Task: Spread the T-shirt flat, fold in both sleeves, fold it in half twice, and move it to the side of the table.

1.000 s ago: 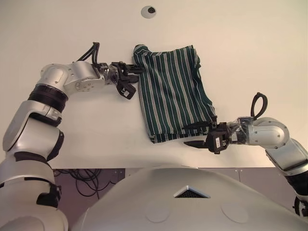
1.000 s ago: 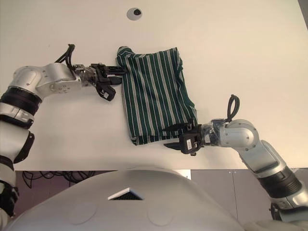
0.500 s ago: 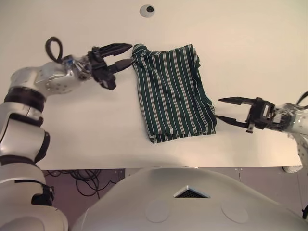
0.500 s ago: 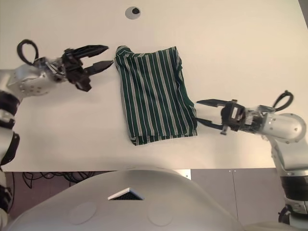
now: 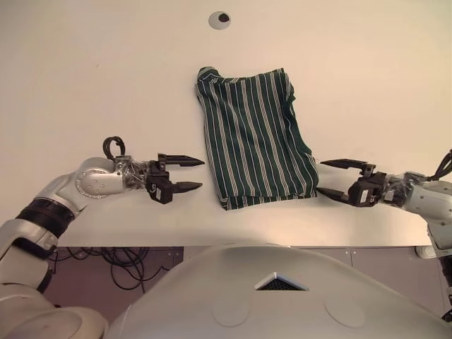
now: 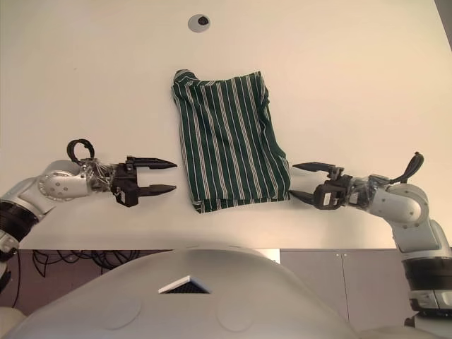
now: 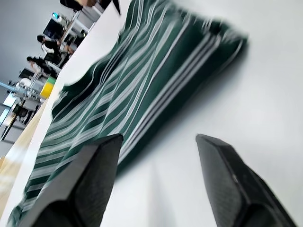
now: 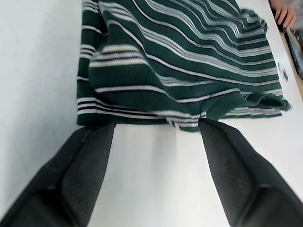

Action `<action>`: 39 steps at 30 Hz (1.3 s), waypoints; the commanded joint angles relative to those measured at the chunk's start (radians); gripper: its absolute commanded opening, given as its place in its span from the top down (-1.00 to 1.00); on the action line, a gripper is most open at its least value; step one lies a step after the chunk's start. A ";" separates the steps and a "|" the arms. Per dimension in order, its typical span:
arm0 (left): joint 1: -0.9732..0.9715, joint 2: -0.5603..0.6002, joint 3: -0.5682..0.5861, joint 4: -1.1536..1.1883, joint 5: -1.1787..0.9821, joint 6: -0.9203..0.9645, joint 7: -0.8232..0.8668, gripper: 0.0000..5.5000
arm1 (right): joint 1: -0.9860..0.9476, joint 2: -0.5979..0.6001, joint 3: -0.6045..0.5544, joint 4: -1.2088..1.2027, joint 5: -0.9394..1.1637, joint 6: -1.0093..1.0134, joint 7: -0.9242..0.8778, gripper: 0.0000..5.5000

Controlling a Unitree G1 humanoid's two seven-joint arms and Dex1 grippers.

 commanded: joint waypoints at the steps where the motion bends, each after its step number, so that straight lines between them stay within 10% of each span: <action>1: 0.097 -0.006 -0.043 -0.027 0.070 0.098 -0.128 -0.03 | -0.017 -0.003 0.061 0.074 -0.251 -0.070 -0.098 -0.17; 7: 0.115 -0.040 -0.017 -0.053 0.083 0.116 -0.170 0.04 | -0.030 -0.013 0.122 0.077 -0.283 -0.084 -0.167 -0.19; 27: 0.096 -0.129 0.046 -0.076 0.142 0.125 -0.260 0.97 | -0.036 -0.086 0.222 0.039 -0.221 -0.022 -0.162 1.00; 39: 0.174 0.167 0.122 -0.695 -0.783 0.954 -0.752 1.00 | 0.222 -0.326 0.122 -0.350 0.752 0.464 0.339 1.00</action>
